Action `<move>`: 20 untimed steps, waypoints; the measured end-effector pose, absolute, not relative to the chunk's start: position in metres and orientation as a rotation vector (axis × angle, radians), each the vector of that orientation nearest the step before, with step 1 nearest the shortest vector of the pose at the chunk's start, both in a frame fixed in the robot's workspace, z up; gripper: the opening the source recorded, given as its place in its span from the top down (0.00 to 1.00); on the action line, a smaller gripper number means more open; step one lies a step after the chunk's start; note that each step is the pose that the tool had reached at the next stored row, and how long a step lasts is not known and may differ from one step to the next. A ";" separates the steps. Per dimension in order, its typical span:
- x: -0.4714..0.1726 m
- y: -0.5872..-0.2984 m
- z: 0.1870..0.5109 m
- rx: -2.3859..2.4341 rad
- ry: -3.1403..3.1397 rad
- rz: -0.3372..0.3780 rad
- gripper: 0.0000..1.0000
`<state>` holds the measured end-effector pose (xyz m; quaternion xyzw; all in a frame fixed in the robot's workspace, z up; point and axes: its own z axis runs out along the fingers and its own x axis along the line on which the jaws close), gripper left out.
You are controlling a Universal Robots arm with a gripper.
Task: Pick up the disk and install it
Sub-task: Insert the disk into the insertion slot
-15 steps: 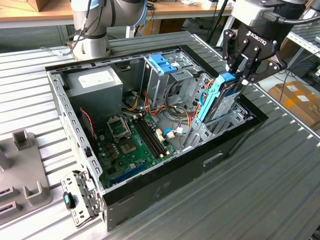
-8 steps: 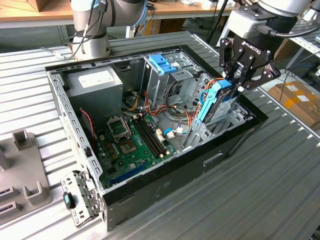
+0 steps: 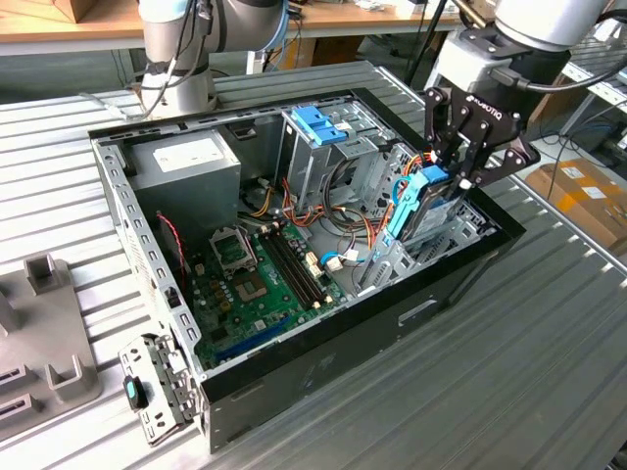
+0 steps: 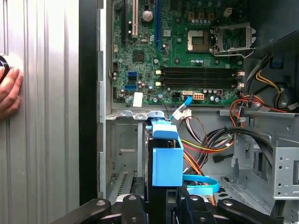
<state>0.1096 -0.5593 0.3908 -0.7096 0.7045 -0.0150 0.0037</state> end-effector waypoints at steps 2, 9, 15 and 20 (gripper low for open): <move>0.110 -0.559 0.383 -2.224 2.208 -0.047 0.65; 0.110 -0.559 0.367 -2.224 2.208 -0.047 0.65; 0.110 -0.559 0.367 -2.224 2.208 -0.047 0.64; 0.110 -0.559 0.365 -2.224 2.208 -0.046 0.58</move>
